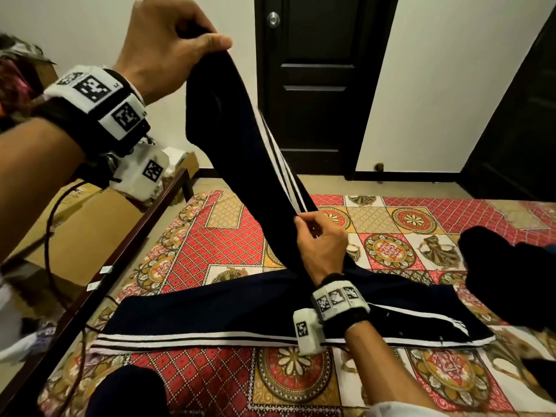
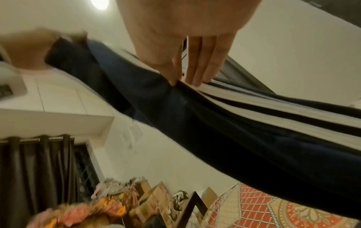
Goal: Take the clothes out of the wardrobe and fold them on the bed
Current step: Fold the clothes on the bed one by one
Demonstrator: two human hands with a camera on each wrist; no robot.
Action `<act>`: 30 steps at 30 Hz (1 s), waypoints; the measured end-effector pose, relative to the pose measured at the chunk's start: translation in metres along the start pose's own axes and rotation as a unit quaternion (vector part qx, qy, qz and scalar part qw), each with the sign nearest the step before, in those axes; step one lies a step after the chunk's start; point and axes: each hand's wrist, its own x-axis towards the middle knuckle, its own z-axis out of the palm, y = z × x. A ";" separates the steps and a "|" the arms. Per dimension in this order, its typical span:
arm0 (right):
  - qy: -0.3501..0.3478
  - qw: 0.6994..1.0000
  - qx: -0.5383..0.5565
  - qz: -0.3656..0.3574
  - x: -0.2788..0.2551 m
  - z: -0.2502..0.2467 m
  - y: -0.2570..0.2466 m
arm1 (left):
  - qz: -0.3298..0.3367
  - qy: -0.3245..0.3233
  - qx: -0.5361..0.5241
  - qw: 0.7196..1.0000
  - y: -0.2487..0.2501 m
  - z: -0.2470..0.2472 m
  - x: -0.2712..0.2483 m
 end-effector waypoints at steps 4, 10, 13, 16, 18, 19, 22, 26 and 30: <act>-0.016 0.997 0.028 0.075 0.025 -0.045 0.007 | -0.118 -0.031 -0.008 0.992 -0.051 0.004 -0.012; -0.136 0.985 -0.008 0.108 0.079 -0.073 0.012 | -0.256 -0.013 -0.044 0.966 -0.113 0.019 -0.041; -0.196 0.976 -0.072 0.061 0.063 -0.049 0.010 | -0.230 -0.039 -0.059 0.971 -0.097 0.023 -0.040; -0.216 0.969 -0.113 0.053 0.026 -0.013 0.002 | -0.176 -0.071 -0.079 0.979 -0.073 0.024 -0.035; -0.215 0.964 -0.151 0.045 0.002 0.013 -0.002 | -0.143 -0.082 -0.076 0.983 -0.059 0.022 -0.032; -0.208 0.963 -0.169 0.039 -0.008 0.024 -0.003 | -0.126 -0.087 -0.067 0.986 -0.054 0.021 -0.031; -0.155 0.969 -0.191 0.030 -0.030 0.047 -0.001 | -0.088 -0.076 -0.060 0.991 -0.044 0.016 -0.026; -0.071 0.986 -0.146 0.043 -0.036 0.045 0.010 | -0.065 -0.071 -0.058 0.994 -0.043 0.009 -0.025; -0.098 0.990 -0.066 0.083 -0.028 0.028 0.033 | -0.067 -0.068 -0.046 0.994 -0.052 0.004 -0.032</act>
